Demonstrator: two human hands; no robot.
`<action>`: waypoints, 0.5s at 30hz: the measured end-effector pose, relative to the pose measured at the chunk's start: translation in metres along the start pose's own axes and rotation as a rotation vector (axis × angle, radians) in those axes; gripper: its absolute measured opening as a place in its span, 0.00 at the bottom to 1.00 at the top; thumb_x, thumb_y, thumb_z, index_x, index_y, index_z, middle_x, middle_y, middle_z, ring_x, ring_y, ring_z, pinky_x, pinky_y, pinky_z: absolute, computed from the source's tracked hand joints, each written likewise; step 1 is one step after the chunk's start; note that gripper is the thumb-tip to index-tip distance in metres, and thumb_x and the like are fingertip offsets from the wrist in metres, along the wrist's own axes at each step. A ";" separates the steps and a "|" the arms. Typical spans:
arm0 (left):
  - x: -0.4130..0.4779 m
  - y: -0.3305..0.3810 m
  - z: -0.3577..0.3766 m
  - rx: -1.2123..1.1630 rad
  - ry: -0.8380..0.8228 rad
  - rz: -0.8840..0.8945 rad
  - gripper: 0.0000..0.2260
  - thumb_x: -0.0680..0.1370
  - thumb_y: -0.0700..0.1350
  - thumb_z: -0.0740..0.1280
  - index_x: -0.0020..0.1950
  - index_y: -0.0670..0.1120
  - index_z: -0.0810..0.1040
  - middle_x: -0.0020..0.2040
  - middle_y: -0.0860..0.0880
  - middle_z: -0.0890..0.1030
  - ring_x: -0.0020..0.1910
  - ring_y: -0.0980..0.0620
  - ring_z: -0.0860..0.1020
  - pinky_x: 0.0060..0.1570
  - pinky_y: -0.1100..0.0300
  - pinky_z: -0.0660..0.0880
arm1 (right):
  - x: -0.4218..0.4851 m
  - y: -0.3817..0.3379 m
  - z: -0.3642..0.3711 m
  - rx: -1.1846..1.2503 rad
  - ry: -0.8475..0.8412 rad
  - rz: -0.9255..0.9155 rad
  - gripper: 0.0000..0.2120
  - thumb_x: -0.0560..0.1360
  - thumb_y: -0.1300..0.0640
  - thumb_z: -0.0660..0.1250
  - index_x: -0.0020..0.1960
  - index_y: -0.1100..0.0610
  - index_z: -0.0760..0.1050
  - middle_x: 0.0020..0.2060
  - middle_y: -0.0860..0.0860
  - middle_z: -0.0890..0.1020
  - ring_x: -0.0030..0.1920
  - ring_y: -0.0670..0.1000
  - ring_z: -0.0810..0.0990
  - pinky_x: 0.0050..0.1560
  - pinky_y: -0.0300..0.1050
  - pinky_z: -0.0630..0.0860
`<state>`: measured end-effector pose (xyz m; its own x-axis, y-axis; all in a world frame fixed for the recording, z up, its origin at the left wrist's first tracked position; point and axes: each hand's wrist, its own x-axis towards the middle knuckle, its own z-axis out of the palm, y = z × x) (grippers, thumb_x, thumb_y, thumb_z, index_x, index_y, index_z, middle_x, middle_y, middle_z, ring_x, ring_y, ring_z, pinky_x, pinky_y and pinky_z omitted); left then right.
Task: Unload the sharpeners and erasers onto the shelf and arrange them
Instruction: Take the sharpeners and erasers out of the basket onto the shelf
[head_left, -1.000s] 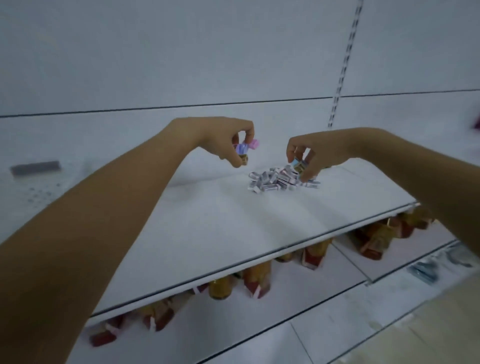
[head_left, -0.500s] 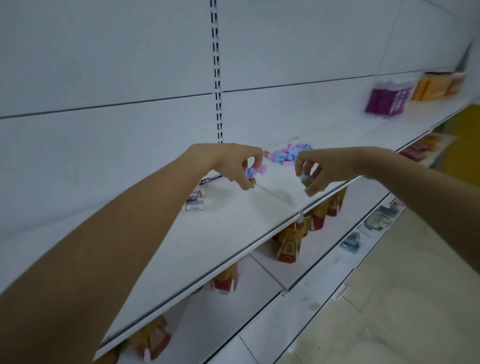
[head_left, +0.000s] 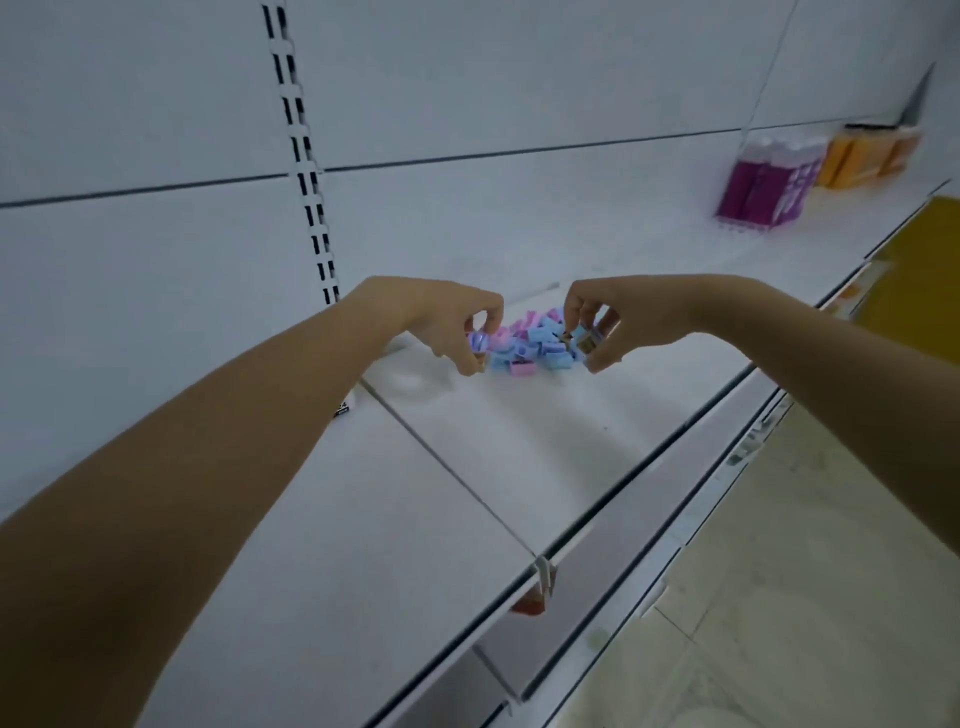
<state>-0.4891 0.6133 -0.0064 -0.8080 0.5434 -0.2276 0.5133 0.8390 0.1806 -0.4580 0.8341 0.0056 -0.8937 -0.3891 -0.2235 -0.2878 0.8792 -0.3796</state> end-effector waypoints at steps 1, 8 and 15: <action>0.008 -0.001 -0.002 0.002 0.003 -0.015 0.16 0.71 0.51 0.70 0.53 0.52 0.68 0.52 0.49 0.76 0.41 0.48 0.75 0.39 0.60 0.69 | 0.008 0.005 -0.006 -0.012 0.000 -0.023 0.17 0.67 0.59 0.74 0.48 0.48 0.70 0.48 0.46 0.75 0.51 0.58 0.80 0.42 0.42 0.76; 0.043 0.011 -0.009 -0.085 0.041 -0.149 0.19 0.71 0.51 0.71 0.57 0.51 0.68 0.54 0.49 0.76 0.42 0.49 0.76 0.42 0.60 0.70 | 0.061 0.030 -0.025 -0.150 -0.052 -0.213 0.17 0.67 0.57 0.74 0.45 0.44 0.67 0.50 0.49 0.75 0.53 0.55 0.77 0.58 0.54 0.74; 0.060 0.040 0.006 -0.107 -0.029 -0.360 0.24 0.72 0.45 0.70 0.65 0.52 0.65 0.56 0.53 0.70 0.52 0.50 0.73 0.57 0.55 0.69 | 0.086 0.063 -0.024 -0.140 -0.054 -0.460 0.12 0.72 0.60 0.69 0.51 0.52 0.69 0.53 0.48 0.73 0.56 0.50 0.75 0.53 0.43 0.72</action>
<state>-0.5157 0.6793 -0.0190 -0.9217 0.2164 -0.3218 0.1638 0.9694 0.1828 -0.5616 0.8626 -0.0162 -0.6446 -0.7568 -0.1085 -0.6959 0.6395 -0.3268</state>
